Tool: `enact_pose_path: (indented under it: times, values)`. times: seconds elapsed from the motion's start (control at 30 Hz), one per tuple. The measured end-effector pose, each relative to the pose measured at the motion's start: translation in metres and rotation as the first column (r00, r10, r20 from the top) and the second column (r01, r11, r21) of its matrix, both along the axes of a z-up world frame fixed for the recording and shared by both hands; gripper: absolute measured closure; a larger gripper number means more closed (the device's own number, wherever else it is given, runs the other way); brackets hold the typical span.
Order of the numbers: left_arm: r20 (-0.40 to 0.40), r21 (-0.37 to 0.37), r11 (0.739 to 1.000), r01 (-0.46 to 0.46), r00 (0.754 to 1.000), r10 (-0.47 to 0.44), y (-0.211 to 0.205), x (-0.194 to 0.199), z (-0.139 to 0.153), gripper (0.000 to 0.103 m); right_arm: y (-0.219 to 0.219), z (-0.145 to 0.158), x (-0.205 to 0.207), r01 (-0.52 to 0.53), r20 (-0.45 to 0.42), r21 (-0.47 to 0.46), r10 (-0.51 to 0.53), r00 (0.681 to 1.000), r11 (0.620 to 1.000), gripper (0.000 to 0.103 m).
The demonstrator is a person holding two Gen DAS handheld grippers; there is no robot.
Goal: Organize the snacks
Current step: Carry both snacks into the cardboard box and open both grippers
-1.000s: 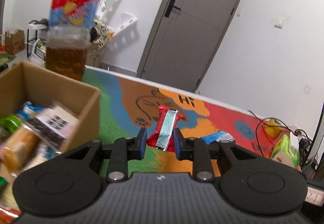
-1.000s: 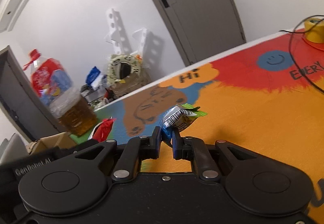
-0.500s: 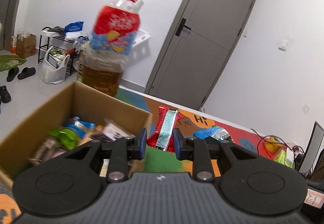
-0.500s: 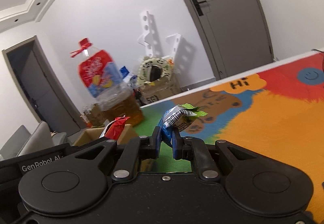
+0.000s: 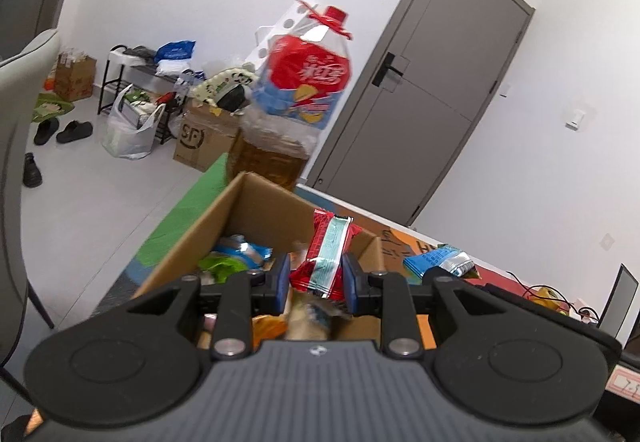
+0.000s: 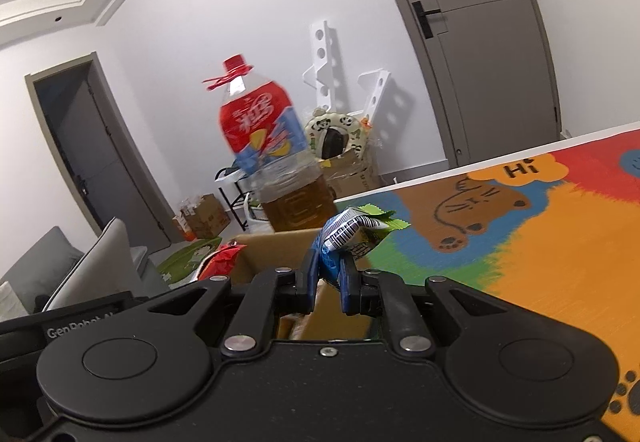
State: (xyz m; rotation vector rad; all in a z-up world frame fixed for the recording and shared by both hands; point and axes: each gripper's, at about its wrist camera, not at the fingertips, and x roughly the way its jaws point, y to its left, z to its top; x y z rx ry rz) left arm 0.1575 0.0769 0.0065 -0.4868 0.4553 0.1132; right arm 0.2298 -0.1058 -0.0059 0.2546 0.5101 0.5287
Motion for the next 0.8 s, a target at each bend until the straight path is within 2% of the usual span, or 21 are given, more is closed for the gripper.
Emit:
enact_pose_path:
  times: [0.3,0.37,0.47,0.5,0.8]
  values:
    - [-0.037,-0.025,0.999,-0.038,0.999,0.037,0.024,-0.012,-0.009,0.076,0.029,0.001,-0.018,-0.066,0.002,-0.020,0.066,0.998,0.998,0.090]
    - [-0.055,-0.024,0.998,-0.064,0.997,0.063,0.028,-0.014,-0.009,0.070,0.033,0.000,-0.022,-0.076,0.000,-0.023,0.076,0.997,0.997,0.090]
    - [-0.051,-0.030,0.996,-0.080,0.996,0.078,0.032,-0.021,-0.008,0.053,0.038,0.001,-0.027,-0.086,0.000,-0.027,0.086,0.996,0.996,0.090]
    - [-0.048,-0.025,0.996,-0.085,0.995,0.084,0.033,-0.024,-0.007,0.051,0.039,0.001,-0.028,-0.088,-0.001,-0.029,0.088,0.996,0.996,0.090]
    - [-0.057,-0.015,0.996,-0.092,0.994,0.091,0.036,-0.038,-0.004,0.045,0.046,0.002,-0.037,-0.113,-0.021,-0.048,0.113,0.993,0.992,0.088]
